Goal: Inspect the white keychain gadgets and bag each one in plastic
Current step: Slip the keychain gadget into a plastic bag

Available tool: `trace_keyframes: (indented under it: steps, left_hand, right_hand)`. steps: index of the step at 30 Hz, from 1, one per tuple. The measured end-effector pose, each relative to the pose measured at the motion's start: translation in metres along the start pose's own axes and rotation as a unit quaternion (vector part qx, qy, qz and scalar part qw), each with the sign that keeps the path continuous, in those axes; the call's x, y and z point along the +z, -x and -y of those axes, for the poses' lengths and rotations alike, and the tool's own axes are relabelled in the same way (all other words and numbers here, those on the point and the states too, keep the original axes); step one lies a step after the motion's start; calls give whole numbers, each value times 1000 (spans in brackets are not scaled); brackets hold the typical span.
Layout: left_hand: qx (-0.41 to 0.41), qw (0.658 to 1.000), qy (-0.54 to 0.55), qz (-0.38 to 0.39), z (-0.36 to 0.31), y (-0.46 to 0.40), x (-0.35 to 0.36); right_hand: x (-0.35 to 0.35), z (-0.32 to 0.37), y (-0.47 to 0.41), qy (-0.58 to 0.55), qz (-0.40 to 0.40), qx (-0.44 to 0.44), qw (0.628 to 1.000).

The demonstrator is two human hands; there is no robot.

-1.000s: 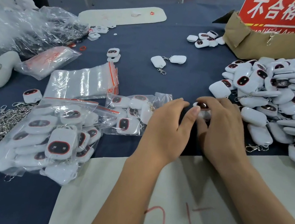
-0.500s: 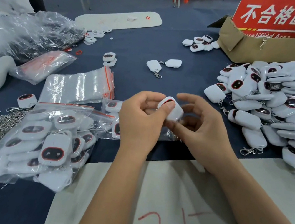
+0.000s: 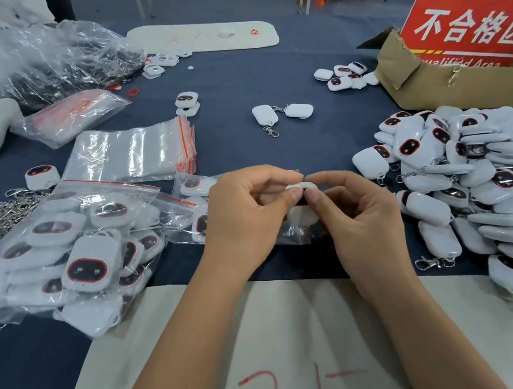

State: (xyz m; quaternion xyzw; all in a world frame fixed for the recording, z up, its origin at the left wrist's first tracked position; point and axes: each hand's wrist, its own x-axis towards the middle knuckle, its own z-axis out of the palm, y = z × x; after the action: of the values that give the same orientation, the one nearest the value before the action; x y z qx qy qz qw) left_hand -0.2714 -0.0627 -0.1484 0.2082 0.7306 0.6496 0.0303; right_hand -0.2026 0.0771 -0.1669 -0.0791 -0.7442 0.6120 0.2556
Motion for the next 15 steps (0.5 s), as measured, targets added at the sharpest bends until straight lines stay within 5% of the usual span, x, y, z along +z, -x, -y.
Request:
trace_keyframes:
  steps: [15]
  left_hand:
    - [-18,1000,4,-13,3,0,-4]
  right_hand:
    - [-1,-4,-1,-15,13,16,1000]
